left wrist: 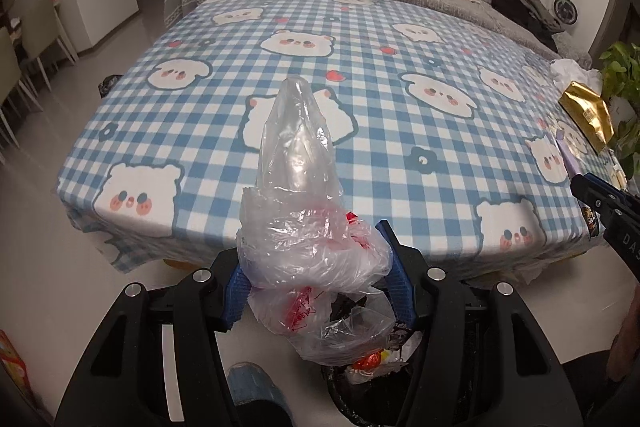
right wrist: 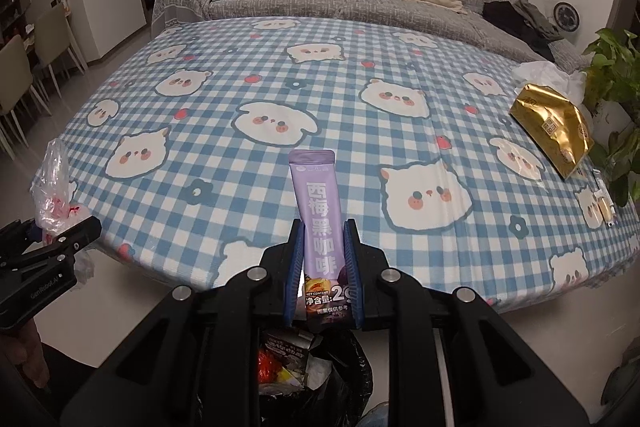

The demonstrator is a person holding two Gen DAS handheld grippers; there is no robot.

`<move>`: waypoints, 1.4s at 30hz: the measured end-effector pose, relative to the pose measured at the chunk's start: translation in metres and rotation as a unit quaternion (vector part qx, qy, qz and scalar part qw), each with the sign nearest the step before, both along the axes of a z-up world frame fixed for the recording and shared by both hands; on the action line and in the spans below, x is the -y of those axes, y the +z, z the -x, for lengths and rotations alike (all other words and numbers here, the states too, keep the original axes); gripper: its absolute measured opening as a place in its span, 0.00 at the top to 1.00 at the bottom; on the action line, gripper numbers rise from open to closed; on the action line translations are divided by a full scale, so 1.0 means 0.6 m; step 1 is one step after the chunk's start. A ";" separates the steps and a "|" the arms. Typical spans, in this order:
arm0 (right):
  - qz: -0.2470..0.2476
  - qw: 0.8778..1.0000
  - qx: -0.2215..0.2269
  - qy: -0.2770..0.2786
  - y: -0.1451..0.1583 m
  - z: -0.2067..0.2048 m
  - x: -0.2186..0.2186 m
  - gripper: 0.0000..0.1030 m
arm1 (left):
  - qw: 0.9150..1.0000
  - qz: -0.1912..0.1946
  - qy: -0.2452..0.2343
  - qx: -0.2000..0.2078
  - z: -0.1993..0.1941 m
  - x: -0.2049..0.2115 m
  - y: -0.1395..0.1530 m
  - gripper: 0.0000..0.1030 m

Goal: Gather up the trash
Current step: 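Lift the clear bag and purple stick and carry them over the bin, then open the right tool to drop the purple snack stick into the bin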

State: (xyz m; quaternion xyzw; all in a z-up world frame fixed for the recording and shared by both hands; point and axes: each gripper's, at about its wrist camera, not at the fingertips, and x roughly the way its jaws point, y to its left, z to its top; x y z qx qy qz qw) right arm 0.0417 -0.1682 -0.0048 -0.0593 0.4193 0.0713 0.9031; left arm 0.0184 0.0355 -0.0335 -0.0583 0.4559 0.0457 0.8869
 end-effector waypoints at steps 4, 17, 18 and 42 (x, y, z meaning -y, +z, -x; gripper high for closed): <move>-0.006 1.000 0.000 0.000 -0.006 0.027 0.005 0.81 | 1.000 -0.004 0.000 0.002 0.030 0.007 -0.006 0.45; -0.021 0.999 -0.044 0.001 -0.085 0.115 0.008 0.81 | 1.000 0.002 -0.008 -0.014 0.115 0.024 -0.067 0.45; -0.021 0.999 -0.047 0.002 -0.092 0.121 0.007 0.81 | 1.000 0.002 -0.011 -0.018 0.118 0.026 -0.075 0.45; 0.012 0.987 -0.159 -0.002 -0.305 0.135 -0.043 0.80 | 0.998 0.001 0.001 -0.070 0.106 -0.004 -0.249 0.45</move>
